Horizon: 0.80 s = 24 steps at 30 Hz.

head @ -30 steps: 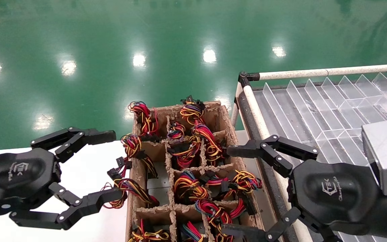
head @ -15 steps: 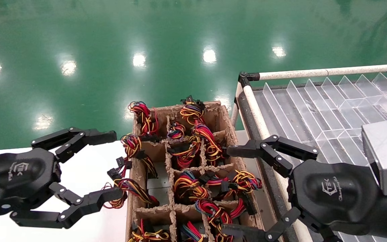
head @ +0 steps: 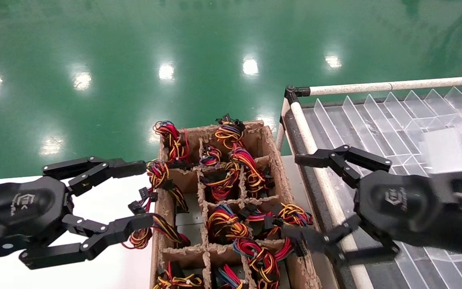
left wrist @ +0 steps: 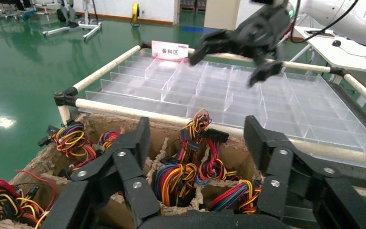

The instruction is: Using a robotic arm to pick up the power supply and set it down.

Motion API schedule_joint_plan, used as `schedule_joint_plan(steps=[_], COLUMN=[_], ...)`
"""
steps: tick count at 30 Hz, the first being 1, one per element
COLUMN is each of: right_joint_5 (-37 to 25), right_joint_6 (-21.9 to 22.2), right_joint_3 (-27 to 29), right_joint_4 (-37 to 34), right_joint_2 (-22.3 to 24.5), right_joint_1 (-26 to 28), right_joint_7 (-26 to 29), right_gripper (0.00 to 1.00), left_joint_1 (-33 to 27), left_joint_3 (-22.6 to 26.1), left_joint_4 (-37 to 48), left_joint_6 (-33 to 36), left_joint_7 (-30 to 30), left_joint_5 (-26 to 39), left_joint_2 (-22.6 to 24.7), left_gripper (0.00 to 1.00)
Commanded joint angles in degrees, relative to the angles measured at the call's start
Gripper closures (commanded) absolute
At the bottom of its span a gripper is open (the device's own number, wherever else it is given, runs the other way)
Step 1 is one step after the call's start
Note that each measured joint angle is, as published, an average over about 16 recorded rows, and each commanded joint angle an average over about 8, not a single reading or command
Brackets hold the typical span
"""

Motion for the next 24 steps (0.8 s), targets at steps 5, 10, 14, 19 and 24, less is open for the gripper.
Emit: schedule_joint_plan(steps=[5, 10, 14, 19, 24], right_joint_5=[-8.8, -12.8, -14.7, -15.9, -16.0], right_joint_6=[3.2, 3.3, 3.5, 3.6, 3.8], right_joint_3=[-3.0, -5.2, -6.2, -6.9, -7.0], right_joint_4=[-0.3, -1.2, -2.1, -2.6, -2.7], right_joint_2=[0.1, -1.0, -1.6, -2.2, -2.3], right_joint_1=[2.5, 4.0, 4.7, 5.2, 5.2], right_joint_7=[2.0, 3.7, 4.2, 4.8, 5.3], right_gripper=[0.01, 0.52, 0.95, 1.00, 1.00], left_joint_1=[0.0, 0.0, 0.0, 0.0, 0.0], left_joint_3=[0.0, 0.0, 0.0, 0.0, 0.0], left_joint_4=[0.0, 0.0, 0.0, 0.0, 0.0], left_joint_6=[0.0, 0.0, 0.0, 0.0, 0.0], left_joint_7=[0.0, 0.0, 0.0, 0.0, 0.0], left_joint_5=[0.0, 0.0, 0.0, 0.0, 0.0], left_joint_2=[0.0, 0.0, 0.0, 0.0, 0.0], left_gripper=[1.00, 1.00, 1.00, 1.00, 1.00])
